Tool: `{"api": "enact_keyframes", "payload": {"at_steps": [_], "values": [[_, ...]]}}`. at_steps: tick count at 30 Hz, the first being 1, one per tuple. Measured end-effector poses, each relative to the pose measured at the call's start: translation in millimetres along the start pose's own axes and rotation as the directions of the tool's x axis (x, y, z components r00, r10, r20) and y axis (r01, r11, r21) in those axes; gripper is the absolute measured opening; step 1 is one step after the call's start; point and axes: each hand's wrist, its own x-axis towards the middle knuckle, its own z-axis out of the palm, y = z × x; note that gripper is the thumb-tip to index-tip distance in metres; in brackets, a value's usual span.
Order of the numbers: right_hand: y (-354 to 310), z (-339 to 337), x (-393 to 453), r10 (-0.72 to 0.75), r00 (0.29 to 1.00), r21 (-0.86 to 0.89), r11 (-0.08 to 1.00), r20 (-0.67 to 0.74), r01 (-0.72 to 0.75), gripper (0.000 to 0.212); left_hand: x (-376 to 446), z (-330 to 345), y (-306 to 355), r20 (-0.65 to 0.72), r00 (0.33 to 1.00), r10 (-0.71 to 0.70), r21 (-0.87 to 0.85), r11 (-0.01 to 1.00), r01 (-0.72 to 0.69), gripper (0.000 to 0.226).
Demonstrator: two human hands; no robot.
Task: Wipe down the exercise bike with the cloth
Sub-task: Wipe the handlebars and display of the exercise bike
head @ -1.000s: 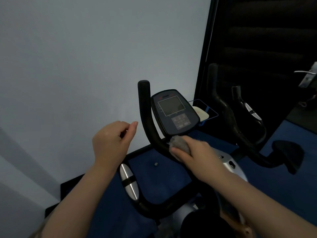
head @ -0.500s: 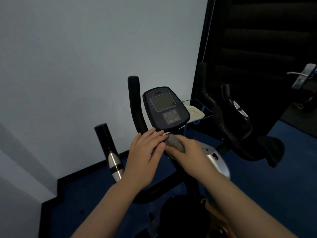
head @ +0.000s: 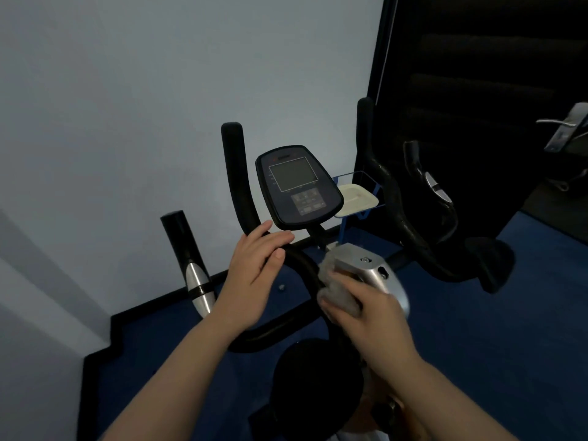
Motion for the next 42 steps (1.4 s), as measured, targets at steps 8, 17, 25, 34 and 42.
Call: {"api": "enact_keyframes", "payload": {"at_steps": [8,17,25,34,42], "values": [[-17,4,48,0.033,0.997,0.108,0.994,-0.077,-0.024,0.023,0,1,3,-0.007,1.000,0.006,0.000,1.000,-0.006,0.036],[-6,-2,35,0.074,0.994,0.016,0.997,-0.080,-0.072,0.021,1,-2,2,-0.014,1.000,-0.003,-0.028,1.000,0.002,0.034],[-6,21,29,0.075,0.993,-0.054,0.995,-0.087,-0.080,0.018,-2,1,2,-0.007,1.000,-0.023,-0.085,0.996,0.022,0.031],[-10,19,31,0.113,0.978,0.052,0.993,-0.174,-0.105,0.011,0,2,-3,-0.021,0.999,0.028,-0.056,0.998,-0.029,0.031],[5,-8,11,0.105,0.982,-0.011,0.994,-0.155,-0.108,0.017,3,1,-7,-0.022,1.000,0.021,-0.059,0.998,-0.022,0.038]]}}
